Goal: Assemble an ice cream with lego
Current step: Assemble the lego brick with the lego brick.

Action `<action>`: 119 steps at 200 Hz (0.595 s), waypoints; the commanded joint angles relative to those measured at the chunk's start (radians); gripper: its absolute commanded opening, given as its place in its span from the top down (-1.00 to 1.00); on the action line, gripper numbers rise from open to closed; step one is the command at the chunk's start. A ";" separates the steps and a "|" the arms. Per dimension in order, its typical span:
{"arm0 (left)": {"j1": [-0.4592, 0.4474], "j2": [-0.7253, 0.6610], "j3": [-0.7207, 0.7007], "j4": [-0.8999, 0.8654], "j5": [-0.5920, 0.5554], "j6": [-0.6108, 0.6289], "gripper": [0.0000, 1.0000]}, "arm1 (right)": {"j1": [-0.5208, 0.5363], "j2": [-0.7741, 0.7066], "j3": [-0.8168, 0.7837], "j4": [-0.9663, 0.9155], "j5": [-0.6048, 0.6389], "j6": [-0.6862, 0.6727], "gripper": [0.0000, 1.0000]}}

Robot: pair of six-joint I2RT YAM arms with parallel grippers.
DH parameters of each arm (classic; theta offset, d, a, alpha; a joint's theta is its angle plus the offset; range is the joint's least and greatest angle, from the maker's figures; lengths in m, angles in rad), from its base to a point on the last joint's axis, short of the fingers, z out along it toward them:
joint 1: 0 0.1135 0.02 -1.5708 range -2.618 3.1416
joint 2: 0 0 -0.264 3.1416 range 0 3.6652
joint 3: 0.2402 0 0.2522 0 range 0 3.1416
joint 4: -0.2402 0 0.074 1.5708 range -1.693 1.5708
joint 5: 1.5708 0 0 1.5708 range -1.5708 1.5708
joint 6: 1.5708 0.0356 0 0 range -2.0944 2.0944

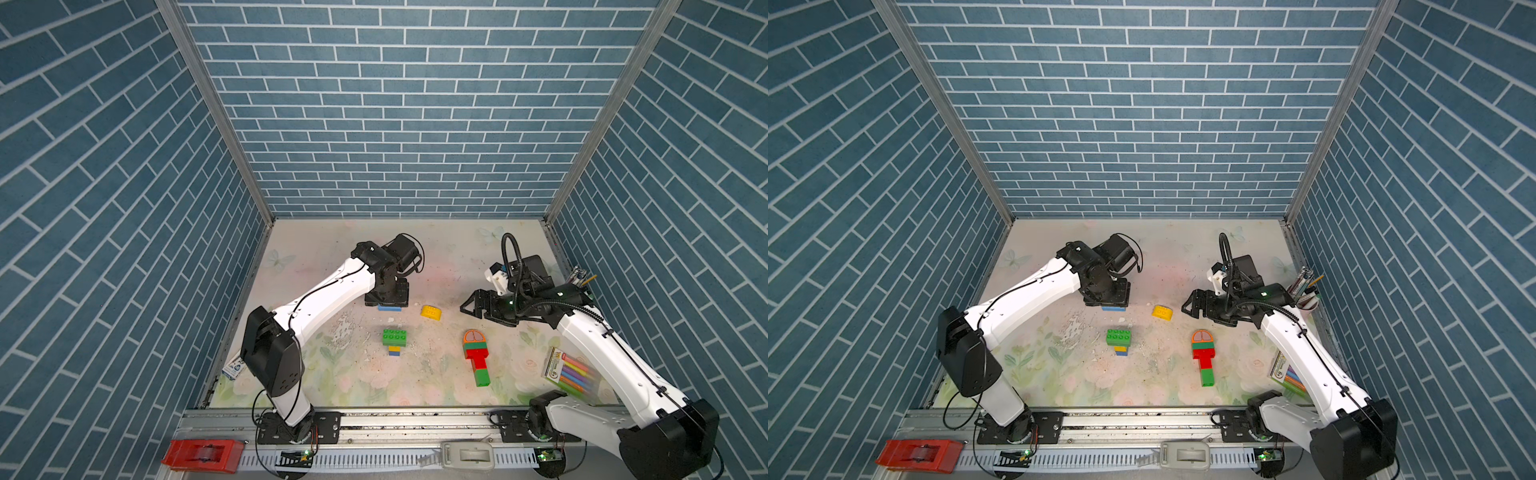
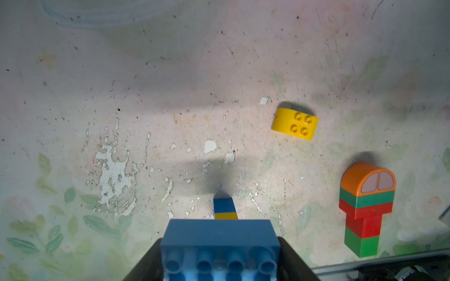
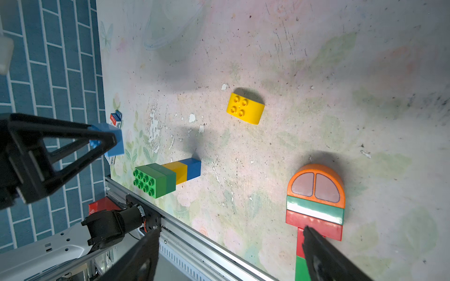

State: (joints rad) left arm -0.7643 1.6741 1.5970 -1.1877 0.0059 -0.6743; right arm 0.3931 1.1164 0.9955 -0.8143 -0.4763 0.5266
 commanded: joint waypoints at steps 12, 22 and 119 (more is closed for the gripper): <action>-0.072 -0.048 -0.031 -0.108 0.019 -0.037 0.18 | -0.003 -0.028 -0.018 0.029 -0.033 0.026 -0.84; -0.090 -0.053 -0.037 -0.116 0.022 -0.047 0.18 | -0.004 -0.032 -0.019 0.030 -0.037 0.029 -0.84; -0.155 -0.055 -0.105 -0.069 0.004 -0.118 0.18 | -0.002 -0.040 -0.034 0.041 -0.041 0.036 -0.84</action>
State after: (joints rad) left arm -0.9134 1.6157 1.4918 -1.2610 0.0296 -0.7708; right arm 0.3927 1.0893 0.9676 -0.7795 -0.4976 0.5453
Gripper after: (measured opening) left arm 0.676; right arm 0.921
